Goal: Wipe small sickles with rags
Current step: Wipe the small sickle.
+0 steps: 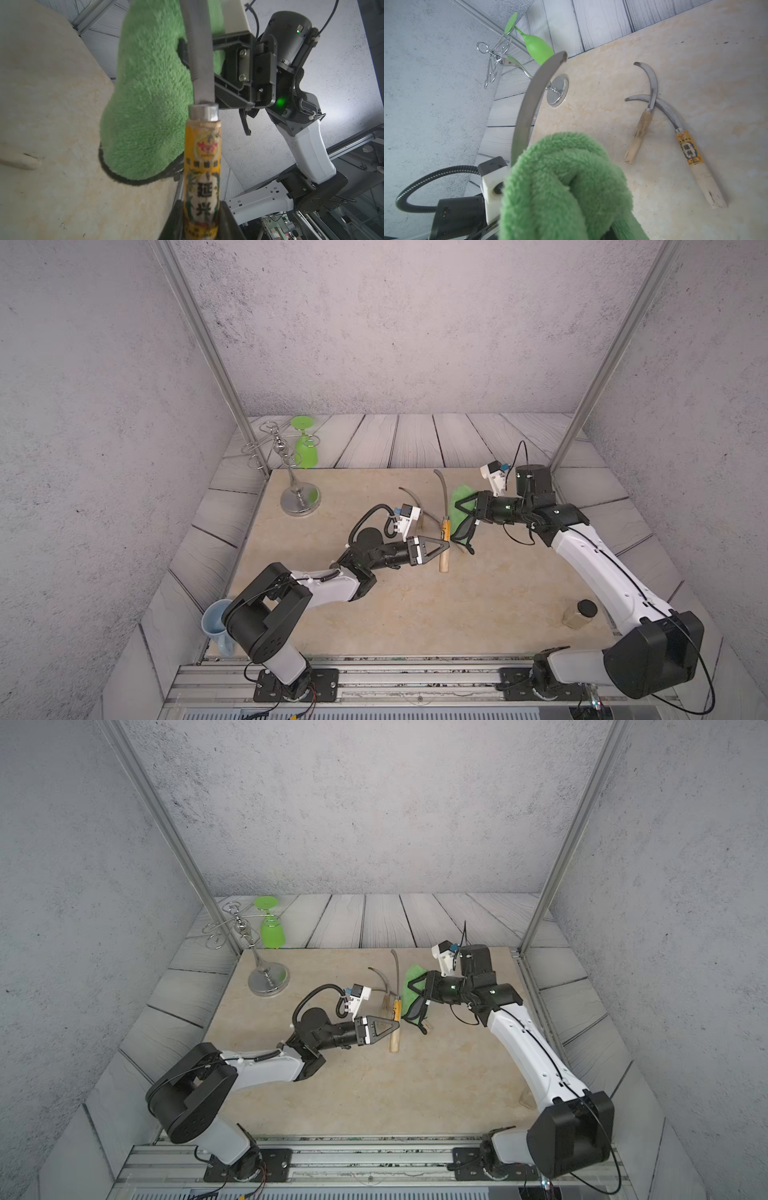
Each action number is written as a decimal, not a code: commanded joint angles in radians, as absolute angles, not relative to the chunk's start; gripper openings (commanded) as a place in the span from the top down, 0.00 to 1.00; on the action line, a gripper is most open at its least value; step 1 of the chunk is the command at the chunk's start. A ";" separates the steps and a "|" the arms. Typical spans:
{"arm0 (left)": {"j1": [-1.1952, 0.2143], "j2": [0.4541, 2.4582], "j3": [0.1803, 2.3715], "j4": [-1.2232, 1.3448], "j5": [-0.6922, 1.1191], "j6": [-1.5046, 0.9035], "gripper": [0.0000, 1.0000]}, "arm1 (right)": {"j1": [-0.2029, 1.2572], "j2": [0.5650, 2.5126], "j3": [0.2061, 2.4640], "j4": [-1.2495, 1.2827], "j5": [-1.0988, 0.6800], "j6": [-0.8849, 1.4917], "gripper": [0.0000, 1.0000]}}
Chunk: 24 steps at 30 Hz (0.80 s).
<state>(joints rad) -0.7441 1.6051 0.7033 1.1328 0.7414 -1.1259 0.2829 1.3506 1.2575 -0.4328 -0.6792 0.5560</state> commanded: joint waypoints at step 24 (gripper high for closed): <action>-0.687 1.674 0.831 1.119 0.717 -1.083 1.00 | 0.388 1.034 0.885 -0.351 -0.800 0.640 0.69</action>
<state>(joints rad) -0.6983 1.6604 0.7879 1.1011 0.7265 -1.0996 0.3676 1.1034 0.9039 -0.3439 -0.7319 0.6300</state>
